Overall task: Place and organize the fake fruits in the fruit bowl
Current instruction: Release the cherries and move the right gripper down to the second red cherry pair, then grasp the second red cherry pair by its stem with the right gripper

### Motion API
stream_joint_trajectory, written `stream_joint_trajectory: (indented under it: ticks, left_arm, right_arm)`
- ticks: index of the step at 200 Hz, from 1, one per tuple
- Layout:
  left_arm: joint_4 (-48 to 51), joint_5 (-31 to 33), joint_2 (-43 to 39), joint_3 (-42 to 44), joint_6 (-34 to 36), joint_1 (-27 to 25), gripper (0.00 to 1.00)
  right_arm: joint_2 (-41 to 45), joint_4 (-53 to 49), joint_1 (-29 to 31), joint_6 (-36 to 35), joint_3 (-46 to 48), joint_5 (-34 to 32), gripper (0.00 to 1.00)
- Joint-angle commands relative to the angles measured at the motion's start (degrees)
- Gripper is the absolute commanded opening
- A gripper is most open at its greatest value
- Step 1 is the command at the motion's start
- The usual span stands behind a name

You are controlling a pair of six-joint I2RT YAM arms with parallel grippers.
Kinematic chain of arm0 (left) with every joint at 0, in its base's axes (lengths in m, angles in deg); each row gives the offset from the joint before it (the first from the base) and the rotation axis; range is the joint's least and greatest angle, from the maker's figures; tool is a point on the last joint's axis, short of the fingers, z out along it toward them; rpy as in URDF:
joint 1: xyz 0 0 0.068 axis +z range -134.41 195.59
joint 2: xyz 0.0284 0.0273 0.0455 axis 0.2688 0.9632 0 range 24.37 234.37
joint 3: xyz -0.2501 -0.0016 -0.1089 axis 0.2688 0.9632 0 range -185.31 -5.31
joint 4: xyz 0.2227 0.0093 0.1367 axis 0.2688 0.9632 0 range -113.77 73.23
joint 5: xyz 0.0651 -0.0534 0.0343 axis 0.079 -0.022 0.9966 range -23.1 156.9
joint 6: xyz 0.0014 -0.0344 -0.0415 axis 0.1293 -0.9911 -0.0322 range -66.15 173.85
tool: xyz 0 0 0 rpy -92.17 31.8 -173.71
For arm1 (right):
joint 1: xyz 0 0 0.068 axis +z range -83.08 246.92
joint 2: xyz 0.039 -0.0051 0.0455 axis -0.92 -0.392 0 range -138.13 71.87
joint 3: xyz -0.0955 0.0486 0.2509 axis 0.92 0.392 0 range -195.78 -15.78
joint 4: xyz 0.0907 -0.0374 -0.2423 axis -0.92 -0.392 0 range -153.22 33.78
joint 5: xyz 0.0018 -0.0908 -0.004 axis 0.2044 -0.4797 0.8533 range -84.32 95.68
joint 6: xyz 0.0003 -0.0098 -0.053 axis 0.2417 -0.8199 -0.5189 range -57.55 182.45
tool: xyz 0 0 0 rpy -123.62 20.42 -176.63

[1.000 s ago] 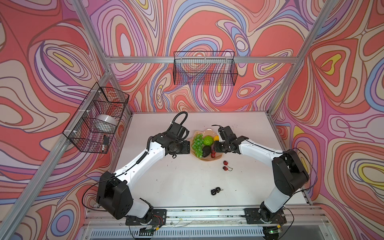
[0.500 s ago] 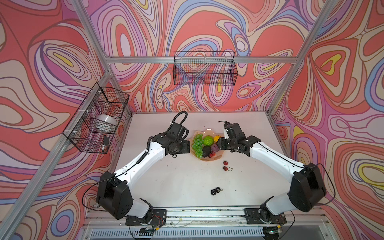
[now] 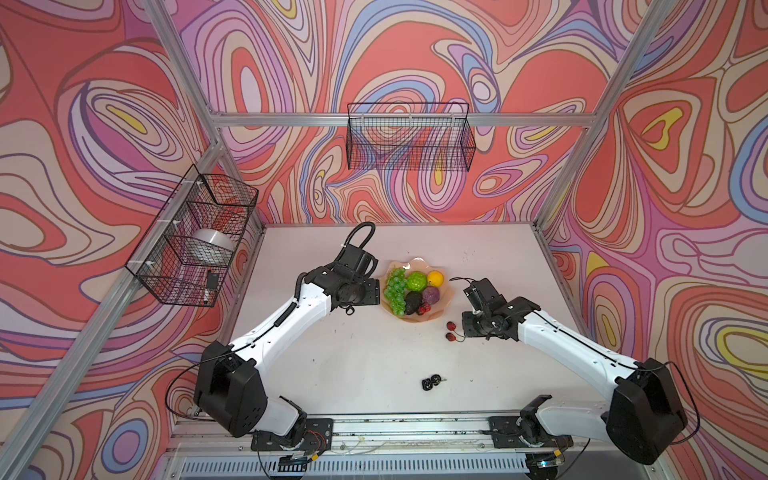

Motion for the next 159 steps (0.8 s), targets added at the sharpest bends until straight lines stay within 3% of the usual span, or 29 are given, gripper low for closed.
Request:
stream_joint_trajectory:
  ticks: [1,63,159]
  left_arm:
    - [-0.63,1.73,-0.02,-0.56,-0.67,0.29,0.71]
    - [-0.20,2.31,-1.06,-0.13,-1.03,0.33,0.72]
    - [0.22,2.57,-0.75,-0.74,0.03,0.30,0.72]
  right_arm:
    - [-2.57,0.73,-0.23,1.47,2.00,1.62,0.46]
    - [-10.03,4.20,0.04,0.85,0.02,2.28,0.50]
    - [-14.89,9.74,-0.51,3.01,1.04,2.34,0.37]
